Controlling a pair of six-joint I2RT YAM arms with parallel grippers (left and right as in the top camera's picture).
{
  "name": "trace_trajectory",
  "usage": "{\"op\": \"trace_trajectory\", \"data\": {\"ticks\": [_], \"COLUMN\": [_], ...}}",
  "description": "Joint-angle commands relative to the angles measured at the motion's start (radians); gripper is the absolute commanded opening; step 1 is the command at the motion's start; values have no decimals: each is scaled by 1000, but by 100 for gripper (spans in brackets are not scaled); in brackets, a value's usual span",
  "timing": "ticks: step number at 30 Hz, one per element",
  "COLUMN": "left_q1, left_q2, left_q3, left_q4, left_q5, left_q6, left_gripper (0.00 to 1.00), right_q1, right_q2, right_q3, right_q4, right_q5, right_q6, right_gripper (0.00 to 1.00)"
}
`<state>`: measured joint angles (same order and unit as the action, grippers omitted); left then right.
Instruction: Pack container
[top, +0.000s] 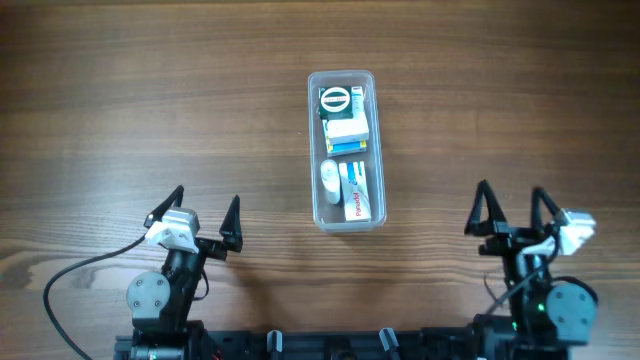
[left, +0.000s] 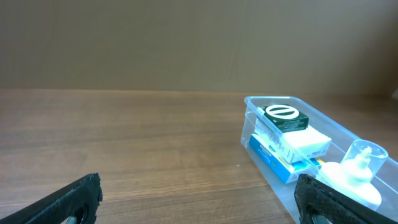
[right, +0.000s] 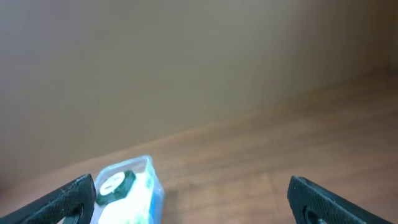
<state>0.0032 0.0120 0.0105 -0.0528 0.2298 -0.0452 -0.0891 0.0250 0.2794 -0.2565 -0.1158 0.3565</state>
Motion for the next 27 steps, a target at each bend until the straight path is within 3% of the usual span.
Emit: {"op": "trace_trajectory", "data": {"ticks": [1, 6, 10, 16, 27], "left_q1": [8, 8, 8, 8, 8], "left_q2": [-9, -9, -9, -9, -9], "left_q3": [-5, -5, -5, -5, -5], "left_q4": [-4, -4, -4, -4, -4], "left_q5": [-6, -6, -6, -6, -6], "left_q6": [15, 15, 15, 15, 15], "left_gripper": [100, 100, 100, 100, 100], "right_q1": [-6, -6, 0, 64, 64], "right_q2": [-21, -21, -22, -22, -21], "right_q3": [-103, -245, -275, -275, -274], "right_q4": [150, 432, 357, 267, 267], "right_q5": [-51, -32, -35, -36, -35], "right_q6": [78, 89, 67, -229, -225], "right_gripper": [100, 100, 100, 100, 100]}}
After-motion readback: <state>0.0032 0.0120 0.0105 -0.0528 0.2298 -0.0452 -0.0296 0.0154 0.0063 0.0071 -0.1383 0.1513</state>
